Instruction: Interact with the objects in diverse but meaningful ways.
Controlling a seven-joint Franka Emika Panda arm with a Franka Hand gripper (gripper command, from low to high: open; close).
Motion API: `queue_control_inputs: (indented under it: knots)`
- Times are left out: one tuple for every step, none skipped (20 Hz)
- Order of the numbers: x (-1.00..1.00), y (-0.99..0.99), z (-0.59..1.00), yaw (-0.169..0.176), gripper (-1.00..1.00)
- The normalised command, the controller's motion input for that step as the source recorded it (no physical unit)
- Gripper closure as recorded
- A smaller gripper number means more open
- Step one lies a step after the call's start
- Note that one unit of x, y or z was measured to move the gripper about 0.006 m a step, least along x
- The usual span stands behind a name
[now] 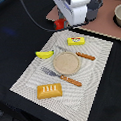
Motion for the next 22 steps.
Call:
queue_control_inputs:
  knots:
    - [-0.37,0.23,-0.66,0.014,1.0]
    - [-0.4,0.17,-0.66,0.011,1.0]
    - [-0.37,0.17,-0.67,0.012,1.0]
    - [-0.37,0.15,-0.67,0.013,1.0]
    - [-0.39,0.14,-0.66,0.013,1.0]
    - [-0.39,0.13,-0.66,0.012,1.0]
    - [-0.39,0.1,-0.65,0.01,1.0]
    - [-0.38,0.1,-0.62,0.009,1.0]
    - [-0.39,0.13,-0.58,0.011,1.0]
    - [-0.33,0.23,-0.38,0.02,1.0]
    - [-0.22,0.34,-0.3,0.034,1.0]
    - [-0.22,0.35,-0.28,0.04,1.0]
    - [-0.29,0.35,-0.26,0.04,1.0]
    - [-0.3,0.37,-0.23,0.038,1.0]
    - [-0.26,0.43,-0.13,0.036,1.0]
    - [-0.18,0.48,-0.03,0.042,1.0]
    - [-0.11,0.53,0.0,0.045,-1.0]
    - [-0.05,0.55,0.0,0.054,-1.0]
    - [-0.11,0.53,0.0,0.054,-1.0]
    - [-0.1,0.51,0.0,0.052,-1.0]
    - [-0.05,0.51,0.0,0.049,-1.0]
    - [-0.03,0.5,0.0,0.048,-1.0]
